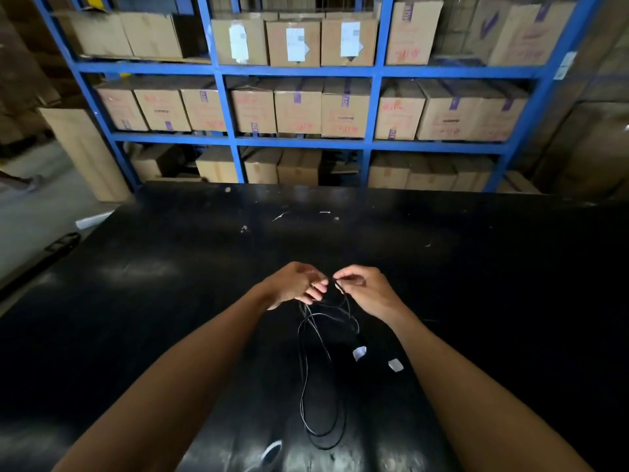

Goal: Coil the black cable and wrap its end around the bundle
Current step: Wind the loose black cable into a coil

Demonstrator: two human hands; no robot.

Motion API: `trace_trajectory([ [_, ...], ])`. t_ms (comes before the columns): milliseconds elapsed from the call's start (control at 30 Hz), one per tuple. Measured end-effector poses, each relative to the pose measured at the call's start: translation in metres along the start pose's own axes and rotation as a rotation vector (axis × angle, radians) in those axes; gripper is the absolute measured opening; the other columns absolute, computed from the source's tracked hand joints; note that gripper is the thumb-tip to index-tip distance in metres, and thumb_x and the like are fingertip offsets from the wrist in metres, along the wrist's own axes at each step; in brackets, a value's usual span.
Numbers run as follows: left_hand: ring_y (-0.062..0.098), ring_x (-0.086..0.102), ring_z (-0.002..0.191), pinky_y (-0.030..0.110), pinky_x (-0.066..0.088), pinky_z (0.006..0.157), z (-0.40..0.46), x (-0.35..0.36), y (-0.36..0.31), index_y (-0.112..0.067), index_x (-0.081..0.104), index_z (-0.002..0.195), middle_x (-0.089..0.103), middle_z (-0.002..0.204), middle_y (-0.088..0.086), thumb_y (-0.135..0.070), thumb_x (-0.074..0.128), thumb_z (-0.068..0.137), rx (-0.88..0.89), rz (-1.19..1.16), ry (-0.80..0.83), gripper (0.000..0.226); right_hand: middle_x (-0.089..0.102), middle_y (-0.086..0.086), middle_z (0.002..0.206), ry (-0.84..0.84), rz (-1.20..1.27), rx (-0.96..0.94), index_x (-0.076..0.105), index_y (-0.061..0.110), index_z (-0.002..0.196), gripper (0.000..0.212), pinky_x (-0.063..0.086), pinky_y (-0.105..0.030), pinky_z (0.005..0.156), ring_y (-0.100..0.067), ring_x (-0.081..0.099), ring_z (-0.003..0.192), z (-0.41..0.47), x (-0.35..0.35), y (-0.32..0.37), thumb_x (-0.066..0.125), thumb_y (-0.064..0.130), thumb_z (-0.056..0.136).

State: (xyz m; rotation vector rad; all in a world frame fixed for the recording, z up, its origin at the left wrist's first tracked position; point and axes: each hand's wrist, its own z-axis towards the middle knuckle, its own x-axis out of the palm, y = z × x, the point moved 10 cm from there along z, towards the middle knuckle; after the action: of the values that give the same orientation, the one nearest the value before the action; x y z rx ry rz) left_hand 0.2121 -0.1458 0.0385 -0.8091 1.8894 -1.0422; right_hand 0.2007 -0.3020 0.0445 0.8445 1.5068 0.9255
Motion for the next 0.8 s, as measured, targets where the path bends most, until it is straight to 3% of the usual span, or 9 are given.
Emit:
trace_trajectory([
  [133, 0.026, 0.072, 0.1, 0.035, 0.059, 0.086, 0.012, 0.005, -0.016, -0.01, 0.068, 0.121, 0.076, 0.108, 0.012, -0.016, 0.052, 0.101, 0.066, -0.1, 0.057, 0.026, 0.078, -0.008, 0.086, 0.023, 0.107, -0.028, 0.078, 0.021, 0.093, 0.013, 0.063, -0.034, 0.08, -0.023, 0.078, 0.082, 0.015, -0.009, 0.011, 0.072, 0.009, 0.093],
  [267, 0.019, 0.075, 0.079, 0.026, 0.06, 0.071, 0.024, -0.011, -0.032, -0.005, 0.073, 0.105, 0.078, 0.085, 0.01, -0.016, 0.054, 0.101, 0.107, 0.211, -0.133, 0.023, 0.08, -0.005, 0.092, 0.125, 0.227, 0.165, 0.077, 0.017, 0.102, 0.016, 0.061, -0.028, 0.078, -0.014, 0.078, 0.085, 0.021, -0.001, -0.003, 0.063, 0.015, 0.095],
  [400, 0.014, 0.073, 0.067, 0.022, 0.053, 0.065, 0.027, -0.015, -0.051, -0.005, 0.074, 0.101, 0.078, 0.08, 0.008, -0.018, 0.054, 0.101, 0.148, 0.448, -0.177, 0.023, 0.081, 0.006, 0.095, 0.209, 0.162, 0.239, 0.076, 0.025, 0.102, 0.028, 0.056, -0.031, 0.087, -0.006, 0.076, 0.091, 0.013, 0.009, -0.016, 0.067, 0.045, 0.086],
  [500, 0.013, 0.072, 0.067, 0.027, 0.057, 0.069, 0.03, -0.02, -0.062, -0.004, 0.072, 0.106, 0.078, 0.085, 0.009, -0.013, 0.051, 0.102, 0.111, 0.47, -0.16, 0.023, 0.081, 0.005, 0.087, 0.12, 0.138, 0.187, 0.077, 0.021, 0.101, 0.019, 0.054, -0.028, 0.083, -0.008, 0.076, 0.088, 0.014, 0.006, -0.021, 0.072, 0.035, 0.088],
  [567, 0.023, 0.074, 0.081, 0.033, 0.06, 0.074, 0.031, -0.023, -0.062, -0.001, 0.068, 0.115, 0.077, 0.097, 0.016, -0.006, 0.046, 0.102, 0.031, 0.398, -0.097, 0.026, 0.079, 0.003, 0.093, -0.079, 0.058, 0.227, 0.074, 0.014, 0.112, 0.023, 0.051, -0.024, 0.08, -0.016, 0.075, 0.095, 0.018, -0.014, -0.028, 0.072, 0.021, 0.09],
  [600, 0.03, 0.074, 0.09, 0.036, 0.061, 0.078, 0.03, -0.024, -0.061, 0.002, 0.065, 0.119, 0.075, 0.104, 0.021, -0.003, 0.044, 0.103, -0.009, 0.319, -0.061, 0.027, 0.074, 0.0, 0.107, -0.166, -0.055, 0.257, 0.068, 0.014, 0.125, 0.037, 0.05, -0.025, 0.084, -0.02, 0.07, 0.108, 0.019, -0.025, -0.029, 0.073, 0.019, 0.089],
  [700, 0.035, 0.072, 0.097, 0.038, 0.059, 0.081, 0.025, -0.033, -0.066, 0.007, 0.062, 0.123, 0.073, 0.108, 0.025, -0.005, 0.044, 0.103, -0.057, 0.061, -0.038, 0.029, 0.039, -0.008, 0.153, -0.205, -0.346, 0.173, 0.042, 0.024, 0.15, 0.076, 0.036, -0.041, 0.114, -0.029, 0.036, 0.142, 0.023, -0.032, -0.012, 0.078, 0.025, 0.083],
  [767, 0.032, 0.074, 0.097, 0.038, 0.06, 0.083, 0.022, -0.037, -0.073, 0.002, 0.063, 0.124, 0.076, 0.106, 0.021, -0.005, 0.042, 0.103, -0.045, -0.117, -0.037, 0.03, 0.033, -0.005, 0.158, -0.16, -0.372, 0.011, 0.045, 0.028, 0.149, 0.069, 0.029, -0.043, 0.119, -0.027, 0.027, 0.147, 0.026, -0.022, 0.006, 0.075, 0.031, 0.087],
  [800, 0.03, 0.074, 0.1, 0.038, 0.06, 0.085, 0.021, -0.036, -0.077, -0.001, 0.062, 0.125, 0.076, 0.107, 0.019, -0.005, 0.041, 0.102, -0.033, -0.211, -0.015, 0.031, 0.041, -0.004, 0.154, -0.13, -0.323, -0.04, 0.052, 0.027, 0.144, 0.057, 0.032, -0.04, 0.116, -0.024, 0.033, 0.145, 0.028, -0.018, 0.011, 0.072, 0.032, 0.09],
])
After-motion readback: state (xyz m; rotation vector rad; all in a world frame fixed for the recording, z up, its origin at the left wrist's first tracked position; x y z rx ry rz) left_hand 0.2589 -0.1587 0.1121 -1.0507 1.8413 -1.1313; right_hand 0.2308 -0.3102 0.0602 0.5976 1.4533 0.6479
